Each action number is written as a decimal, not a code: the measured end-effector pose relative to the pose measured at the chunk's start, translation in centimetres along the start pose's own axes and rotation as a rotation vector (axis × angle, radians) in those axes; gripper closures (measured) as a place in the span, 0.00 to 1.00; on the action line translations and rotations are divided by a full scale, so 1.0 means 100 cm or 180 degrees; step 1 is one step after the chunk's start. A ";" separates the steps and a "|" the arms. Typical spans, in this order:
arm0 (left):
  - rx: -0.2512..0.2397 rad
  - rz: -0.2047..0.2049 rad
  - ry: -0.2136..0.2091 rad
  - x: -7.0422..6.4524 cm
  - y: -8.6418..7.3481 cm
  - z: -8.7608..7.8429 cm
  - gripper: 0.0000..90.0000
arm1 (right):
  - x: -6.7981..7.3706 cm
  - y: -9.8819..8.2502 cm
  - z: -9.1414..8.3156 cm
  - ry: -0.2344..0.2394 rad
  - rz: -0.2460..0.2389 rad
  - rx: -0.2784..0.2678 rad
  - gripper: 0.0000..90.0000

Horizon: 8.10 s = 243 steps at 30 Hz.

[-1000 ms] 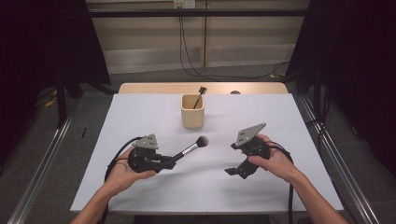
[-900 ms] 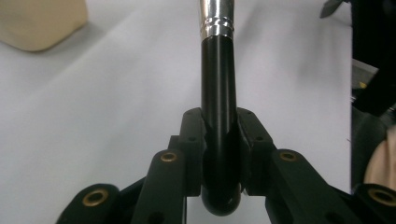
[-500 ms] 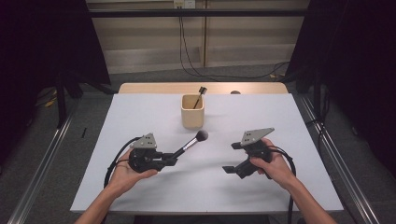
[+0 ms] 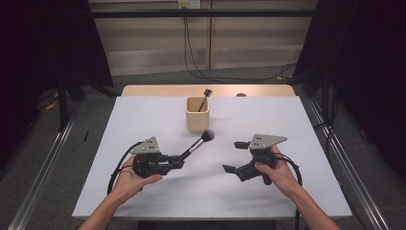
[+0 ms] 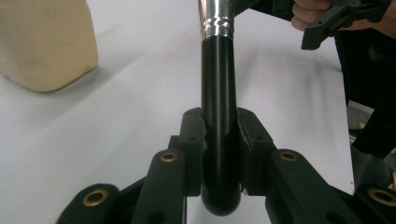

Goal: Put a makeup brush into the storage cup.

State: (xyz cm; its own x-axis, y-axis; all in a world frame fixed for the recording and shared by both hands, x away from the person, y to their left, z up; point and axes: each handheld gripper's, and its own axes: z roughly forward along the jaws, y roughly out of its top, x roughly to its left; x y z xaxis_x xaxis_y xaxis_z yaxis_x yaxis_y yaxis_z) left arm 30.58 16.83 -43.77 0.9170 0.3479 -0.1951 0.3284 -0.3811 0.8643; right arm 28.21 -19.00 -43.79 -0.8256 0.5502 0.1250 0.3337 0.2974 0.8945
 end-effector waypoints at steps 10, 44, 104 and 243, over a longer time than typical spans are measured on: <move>-0.0159 -0.0019 -0.0003 -0.003 0.001 0.001 0.83 | 0.003 0.002 0.000 -0.0016 0.0001 -0.0215 0.09; -0.0492 0.0112 -0.0119 -0.013 0.023 0.026 0.83 | 0.013 0.024 0.018 0.0395 0.0099 -0.0803 0.05; -0.0380 0.0181 -0.0172 -0.020 0.013 0.041 0.79 | 0.006 0.030 0.031 0.0891 0.0650 -0.0989 0.79; -0.0335 0.0006 -0.0167 -0.023 0.039 0.086 0.77 | -0.010 0.074 0.027 0.0566 0.0080 0.0574 0.79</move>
State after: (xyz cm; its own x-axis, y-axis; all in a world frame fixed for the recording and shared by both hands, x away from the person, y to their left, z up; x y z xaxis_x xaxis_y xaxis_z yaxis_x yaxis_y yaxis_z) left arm 31.75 7.16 -43.98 0.9291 0.3010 -0.2150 0.3036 -0.2887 0.9080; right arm 32.74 -15.20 -38.44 -0.8777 0.4181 0.2341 0.4178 0.4285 0.8012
